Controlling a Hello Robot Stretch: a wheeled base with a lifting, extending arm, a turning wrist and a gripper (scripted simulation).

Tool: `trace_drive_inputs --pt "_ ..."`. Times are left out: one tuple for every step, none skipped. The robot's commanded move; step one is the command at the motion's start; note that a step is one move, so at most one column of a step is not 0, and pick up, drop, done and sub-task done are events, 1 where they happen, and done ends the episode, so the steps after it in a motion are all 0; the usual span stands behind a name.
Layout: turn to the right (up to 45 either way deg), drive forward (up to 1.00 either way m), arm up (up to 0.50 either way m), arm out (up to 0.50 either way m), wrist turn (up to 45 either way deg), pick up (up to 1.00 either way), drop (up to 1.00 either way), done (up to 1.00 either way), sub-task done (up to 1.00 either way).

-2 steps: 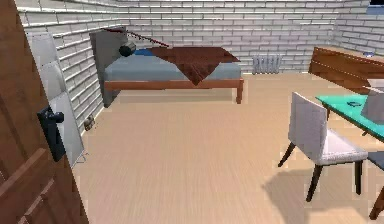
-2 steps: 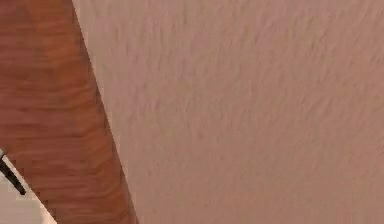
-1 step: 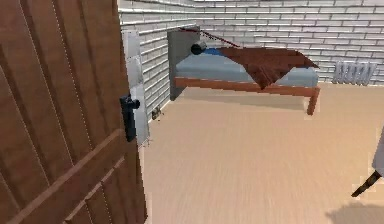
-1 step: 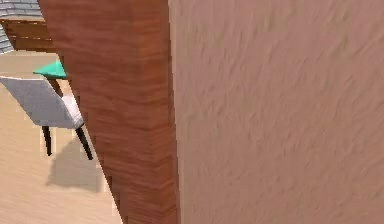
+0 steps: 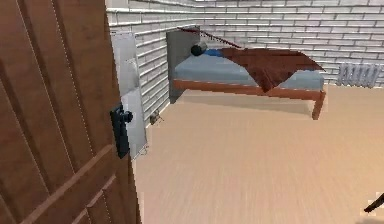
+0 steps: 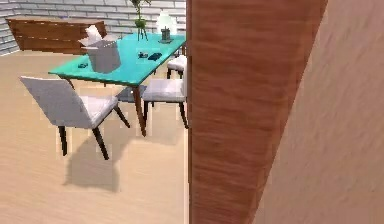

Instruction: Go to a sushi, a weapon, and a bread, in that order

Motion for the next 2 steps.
trace_drive_inputs --pt "12.0 0.0 0.0 0.0 0.0 0.0 0.0 0.0 0.0" --pt "0.0 0.3 0.0 0.0 0.0 0.0 0.0 0.0 0.0"
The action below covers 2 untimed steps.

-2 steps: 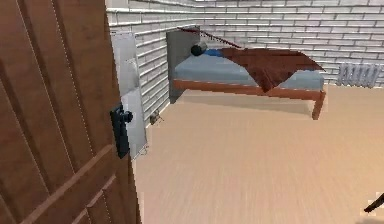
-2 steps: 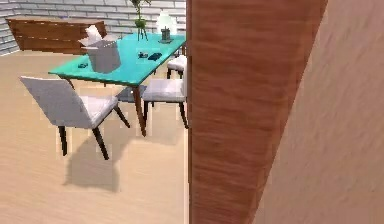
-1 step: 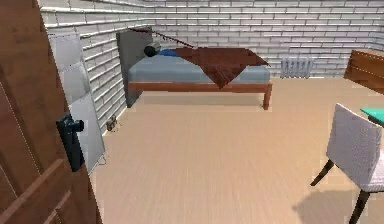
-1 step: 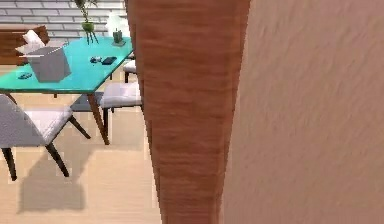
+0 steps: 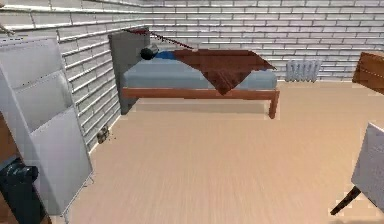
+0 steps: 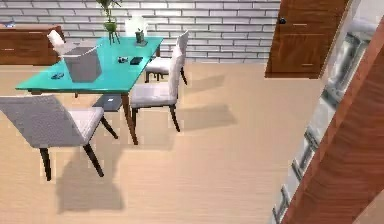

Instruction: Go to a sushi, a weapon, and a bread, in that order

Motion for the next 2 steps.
trace_drive_inputs --pt "45.0 0.0 0.0 0.0 0.0 0.0 0.0 0.0 0.0" --pt "12.0 0.0 0.0 0.0 0.0 0.0 0.0 0.0 0.0"
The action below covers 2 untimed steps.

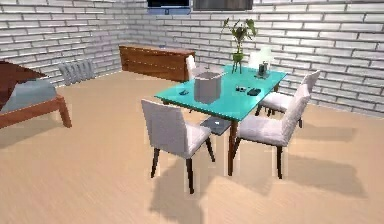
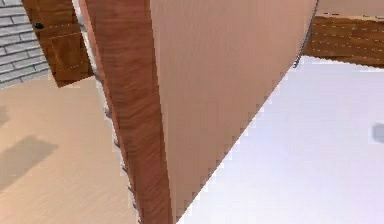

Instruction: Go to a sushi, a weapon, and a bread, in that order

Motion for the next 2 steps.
trace_drive_inputs --pt "0.0 0.55 0.0 0.0 0.0 0.0 0.0 0.0 0.0" --pt "45.0 0.0 0.0 0.0 0.0 0.0 0.0 0.0 0.0"
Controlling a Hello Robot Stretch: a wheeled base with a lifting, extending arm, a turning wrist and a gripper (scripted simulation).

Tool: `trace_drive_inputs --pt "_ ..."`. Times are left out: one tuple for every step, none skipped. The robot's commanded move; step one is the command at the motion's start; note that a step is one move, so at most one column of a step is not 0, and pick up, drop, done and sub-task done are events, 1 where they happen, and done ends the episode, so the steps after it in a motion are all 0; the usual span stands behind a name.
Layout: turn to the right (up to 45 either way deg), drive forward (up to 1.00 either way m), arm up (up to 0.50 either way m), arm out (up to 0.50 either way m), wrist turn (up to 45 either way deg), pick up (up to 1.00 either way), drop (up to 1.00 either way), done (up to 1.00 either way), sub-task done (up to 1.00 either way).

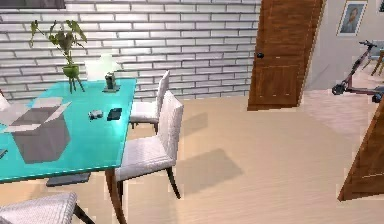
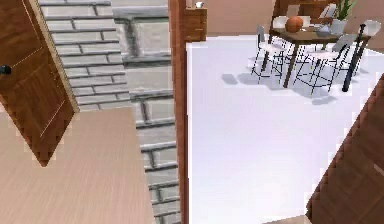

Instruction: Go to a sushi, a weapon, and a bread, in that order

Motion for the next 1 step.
trace_drive_inputs --pt "21.0 0.0 0.0 0.0 0.0 0.0 0.0 0.0 0.0"
